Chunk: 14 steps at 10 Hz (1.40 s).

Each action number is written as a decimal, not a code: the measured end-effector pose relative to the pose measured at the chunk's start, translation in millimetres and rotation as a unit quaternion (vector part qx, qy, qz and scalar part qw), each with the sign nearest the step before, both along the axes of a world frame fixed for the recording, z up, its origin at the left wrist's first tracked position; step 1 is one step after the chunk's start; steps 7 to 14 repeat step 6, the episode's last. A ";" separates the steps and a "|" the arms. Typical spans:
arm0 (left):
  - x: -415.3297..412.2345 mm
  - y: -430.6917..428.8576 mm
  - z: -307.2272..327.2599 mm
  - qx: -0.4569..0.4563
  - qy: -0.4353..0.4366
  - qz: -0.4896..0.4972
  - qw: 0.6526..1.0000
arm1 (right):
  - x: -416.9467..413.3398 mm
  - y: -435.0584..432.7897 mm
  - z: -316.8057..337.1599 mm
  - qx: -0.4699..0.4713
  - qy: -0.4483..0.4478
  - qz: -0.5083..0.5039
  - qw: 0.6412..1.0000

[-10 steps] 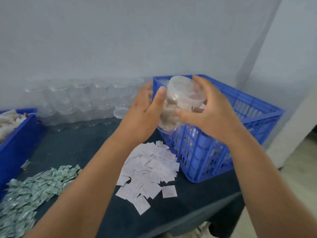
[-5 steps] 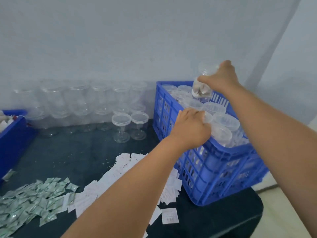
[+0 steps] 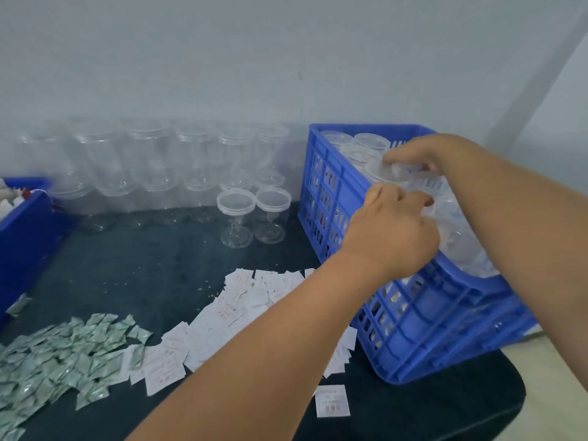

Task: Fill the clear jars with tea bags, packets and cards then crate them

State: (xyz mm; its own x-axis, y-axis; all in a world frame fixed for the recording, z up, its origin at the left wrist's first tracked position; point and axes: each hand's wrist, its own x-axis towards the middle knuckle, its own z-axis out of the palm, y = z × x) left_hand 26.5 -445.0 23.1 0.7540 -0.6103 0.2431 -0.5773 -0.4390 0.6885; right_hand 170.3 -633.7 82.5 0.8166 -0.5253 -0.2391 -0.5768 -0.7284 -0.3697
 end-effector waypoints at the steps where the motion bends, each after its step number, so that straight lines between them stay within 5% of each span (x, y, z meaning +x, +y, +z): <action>1: -0.7 0.6 -1.3 -0.016 0.003 0.002 1.000 | -4.1 -1.5 0.5 0.004 0.017 0.016 1.000; 5: 2.0 -0.8 -5.0 -0.030 -0.001 -0.004 1.000 | -2.7 6.8 -11.5 -0.137 -0.053 0.050 0.988; 14: -0.1 -0.3 -0.7 -0.030 0.010 -0.008 0.999 | -11.1 21.8 20.1 -0.121 -0.088 0.048 0.988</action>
